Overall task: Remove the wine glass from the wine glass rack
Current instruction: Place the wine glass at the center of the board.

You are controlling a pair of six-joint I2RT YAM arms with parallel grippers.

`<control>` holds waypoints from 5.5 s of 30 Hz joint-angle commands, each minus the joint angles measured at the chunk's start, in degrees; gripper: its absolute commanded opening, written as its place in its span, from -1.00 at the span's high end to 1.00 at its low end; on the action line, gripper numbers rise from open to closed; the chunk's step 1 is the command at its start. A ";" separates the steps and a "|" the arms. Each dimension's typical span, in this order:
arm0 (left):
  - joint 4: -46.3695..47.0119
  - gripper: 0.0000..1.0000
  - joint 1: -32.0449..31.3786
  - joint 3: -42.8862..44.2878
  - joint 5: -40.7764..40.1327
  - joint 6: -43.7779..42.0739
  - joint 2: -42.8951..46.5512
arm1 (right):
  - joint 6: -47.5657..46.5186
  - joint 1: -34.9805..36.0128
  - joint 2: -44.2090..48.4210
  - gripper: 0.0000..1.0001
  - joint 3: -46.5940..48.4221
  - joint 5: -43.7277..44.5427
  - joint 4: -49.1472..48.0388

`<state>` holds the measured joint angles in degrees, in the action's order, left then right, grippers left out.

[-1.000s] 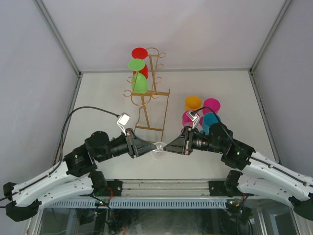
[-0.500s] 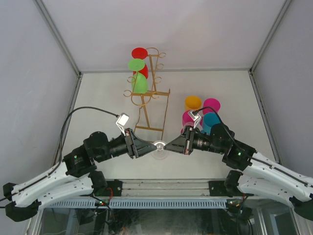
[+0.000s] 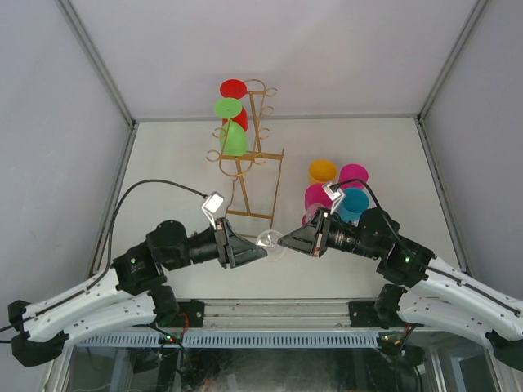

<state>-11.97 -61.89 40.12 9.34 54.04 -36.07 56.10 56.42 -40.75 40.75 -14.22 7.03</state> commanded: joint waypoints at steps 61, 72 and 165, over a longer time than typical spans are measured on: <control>6.06 1.00 -6.89 -6.72 31.89 -44.97 17.34 | -5.08 -22.06 -0.46 -0.24 10.07 -17.93 14.00; 7.50 1.00 -6.85 -6.86 33.18 -45.43 17.28 | -2.62 -27.33 -4.63 -0.23 7.90 -33.40 8.61; -7.01 0.55 -6.84 -4.36 30.34 -52.22 15.94 | -0.17 -19.84 -2.84 1.00 6.69 -47.25 -0.80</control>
<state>-16.47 -68.97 32.69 41.82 1.91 -19.14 58.26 35.83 -44.53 46.76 -63.22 6.90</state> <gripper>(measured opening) 0.195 0.130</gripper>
